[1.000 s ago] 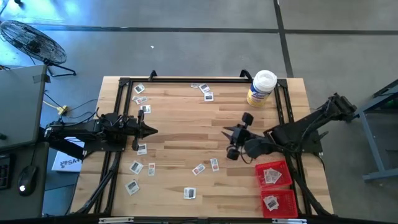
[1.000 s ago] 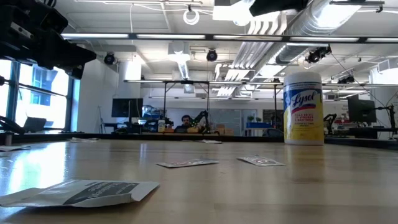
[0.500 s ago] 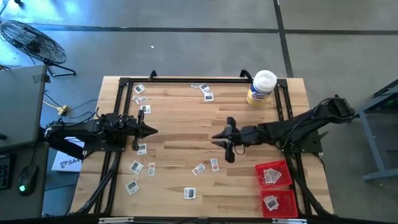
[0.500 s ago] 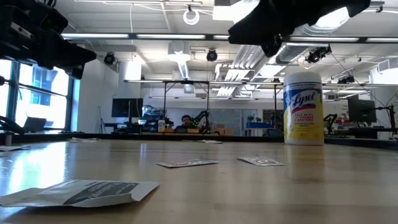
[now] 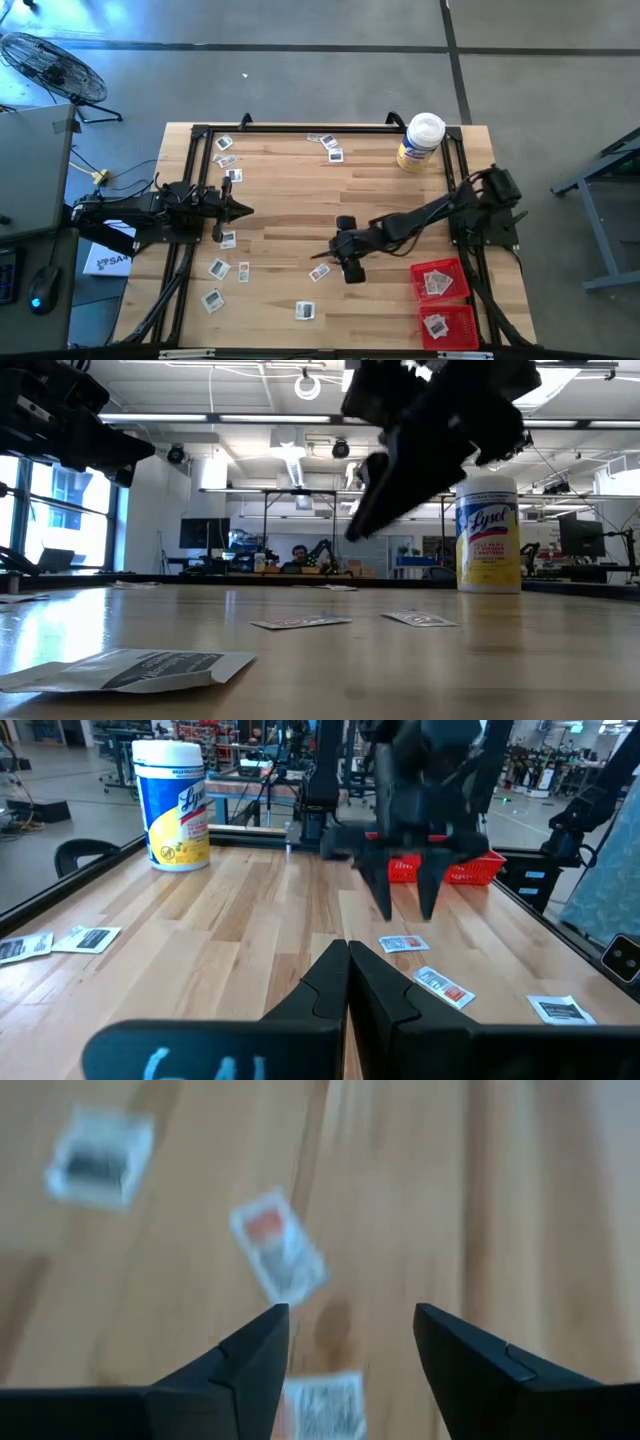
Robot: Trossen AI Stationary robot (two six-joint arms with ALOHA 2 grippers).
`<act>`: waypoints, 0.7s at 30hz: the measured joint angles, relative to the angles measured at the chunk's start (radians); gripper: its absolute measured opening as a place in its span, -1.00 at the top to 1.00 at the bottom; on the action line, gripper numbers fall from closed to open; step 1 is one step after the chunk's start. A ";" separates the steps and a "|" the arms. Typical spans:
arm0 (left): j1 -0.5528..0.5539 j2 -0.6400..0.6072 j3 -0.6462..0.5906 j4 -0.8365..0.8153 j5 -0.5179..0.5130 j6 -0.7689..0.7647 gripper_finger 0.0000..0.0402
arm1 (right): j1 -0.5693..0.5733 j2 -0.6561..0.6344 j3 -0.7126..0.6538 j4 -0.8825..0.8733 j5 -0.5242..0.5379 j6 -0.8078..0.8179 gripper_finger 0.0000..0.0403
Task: Pick & Place First Aid Supplies
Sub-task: Put the white ointment pack into the top red bin
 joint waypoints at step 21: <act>0.000 0.000 0.000 0.000 0.000 0.000 0.99 | 0.003 0.038 -0.022 -0.147 0.039 0.040 0.37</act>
